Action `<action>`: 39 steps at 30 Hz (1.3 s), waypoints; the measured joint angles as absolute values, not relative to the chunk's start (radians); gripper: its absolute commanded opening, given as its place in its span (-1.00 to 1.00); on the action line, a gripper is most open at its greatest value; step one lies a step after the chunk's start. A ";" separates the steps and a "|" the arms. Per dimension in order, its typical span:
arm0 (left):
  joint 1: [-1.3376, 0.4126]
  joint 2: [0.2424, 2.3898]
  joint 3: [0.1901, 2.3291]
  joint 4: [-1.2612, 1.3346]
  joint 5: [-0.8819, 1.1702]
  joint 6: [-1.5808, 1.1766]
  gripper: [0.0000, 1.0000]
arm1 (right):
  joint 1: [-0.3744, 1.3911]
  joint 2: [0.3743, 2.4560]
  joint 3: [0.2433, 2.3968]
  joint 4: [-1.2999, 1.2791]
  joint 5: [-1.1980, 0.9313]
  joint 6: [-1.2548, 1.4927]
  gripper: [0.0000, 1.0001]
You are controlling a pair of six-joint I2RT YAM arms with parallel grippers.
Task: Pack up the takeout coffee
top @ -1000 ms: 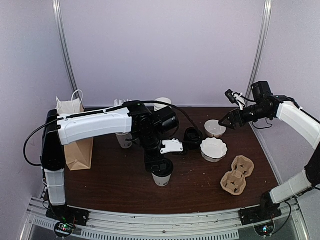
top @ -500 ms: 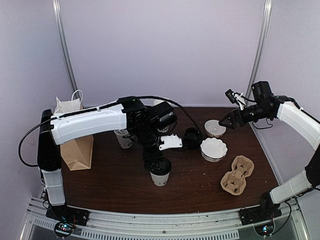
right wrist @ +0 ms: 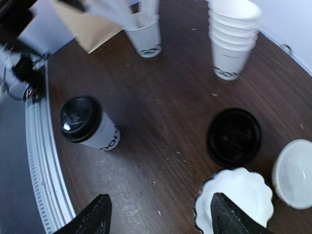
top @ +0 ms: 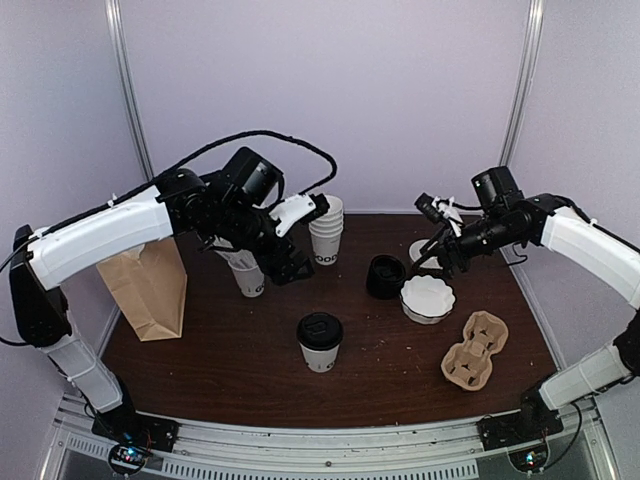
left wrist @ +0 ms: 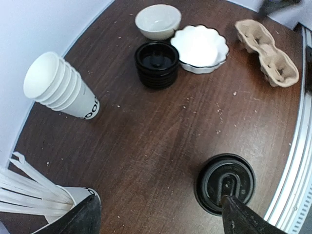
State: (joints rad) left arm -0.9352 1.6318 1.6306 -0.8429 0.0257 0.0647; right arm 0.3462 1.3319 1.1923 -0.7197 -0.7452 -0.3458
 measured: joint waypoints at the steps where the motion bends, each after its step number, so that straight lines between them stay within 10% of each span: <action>1: -0.906 1.626 1.600 -0.799 0.057 0.033 0.72 | 0.400 1.336 1.204 -0.739 -0.740 -0.373 0.21; 15: -0.825 1.683 1.262 -0.412 0.360 -0.263 0.60 | 1.000 1.535 1.390 -0.976 -0.478 -0.736 -0.23; 39: -0.825 1.626 1.056 -0.273 0.427 -0.352 0.55 | 1.188 1.768 1.560 -0.953 -0.144 -0.760 -0.31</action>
